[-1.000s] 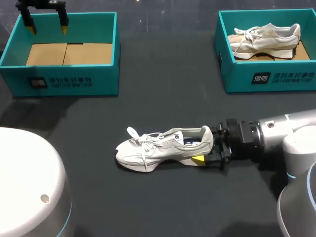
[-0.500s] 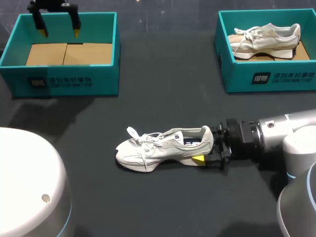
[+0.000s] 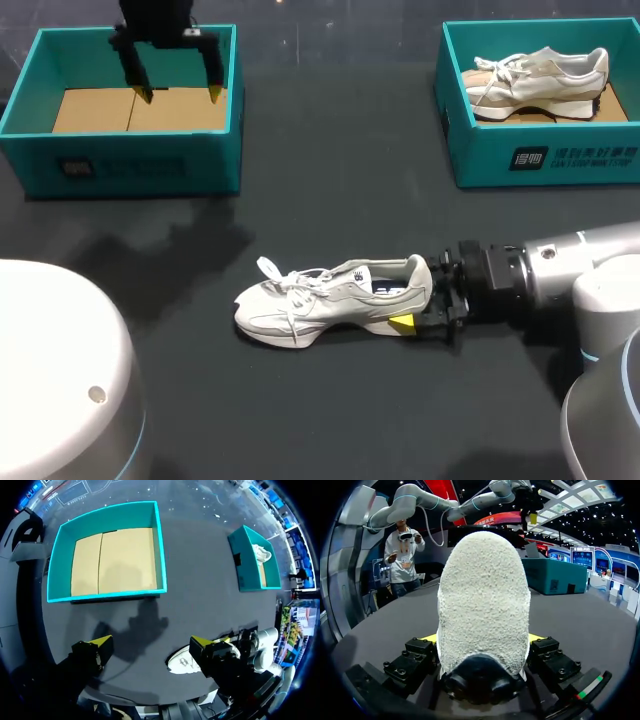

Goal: Take the shoe out of the shoebox, open the shoe tongue, remove and reinsert the insole, then place the shoe into the shoebox

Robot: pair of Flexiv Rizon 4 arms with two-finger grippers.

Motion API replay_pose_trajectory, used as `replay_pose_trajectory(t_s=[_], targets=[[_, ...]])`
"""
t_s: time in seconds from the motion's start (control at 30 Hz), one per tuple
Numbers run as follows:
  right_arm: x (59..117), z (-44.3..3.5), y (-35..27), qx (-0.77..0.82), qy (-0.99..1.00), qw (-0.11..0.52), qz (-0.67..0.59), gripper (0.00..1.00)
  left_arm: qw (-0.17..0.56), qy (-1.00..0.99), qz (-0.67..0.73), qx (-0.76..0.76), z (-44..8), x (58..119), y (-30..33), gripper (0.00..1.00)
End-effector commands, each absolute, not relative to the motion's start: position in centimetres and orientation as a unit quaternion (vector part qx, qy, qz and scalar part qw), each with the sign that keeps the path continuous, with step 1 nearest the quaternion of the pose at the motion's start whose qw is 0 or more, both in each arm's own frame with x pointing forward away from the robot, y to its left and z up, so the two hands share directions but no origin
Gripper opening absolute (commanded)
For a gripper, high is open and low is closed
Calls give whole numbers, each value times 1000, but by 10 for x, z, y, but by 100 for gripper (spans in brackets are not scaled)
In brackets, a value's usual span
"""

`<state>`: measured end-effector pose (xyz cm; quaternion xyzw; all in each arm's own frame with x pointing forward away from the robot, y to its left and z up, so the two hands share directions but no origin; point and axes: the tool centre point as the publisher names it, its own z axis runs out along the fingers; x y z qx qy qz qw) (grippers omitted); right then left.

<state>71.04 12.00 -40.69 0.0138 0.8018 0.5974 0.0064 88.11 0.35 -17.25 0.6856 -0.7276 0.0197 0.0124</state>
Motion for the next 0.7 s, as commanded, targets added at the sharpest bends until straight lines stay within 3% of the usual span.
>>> replay_pose_trajectory(t_s=[0.03, 0.23, 0.7], targets=[[710, -406, 120, 14, 803, 7, 596, 0, -25, -733, 40, 679, -175, 848, -28, 100], [710, -406, 120, 14, 803, 7, 596, 0, -3, -765, 32, 643, -177, 805, -71, 100], [710, -406, 120, 14, 803, 7, 596, 0, -3, -765, 32, 643, -177, 805, -71, 100]])
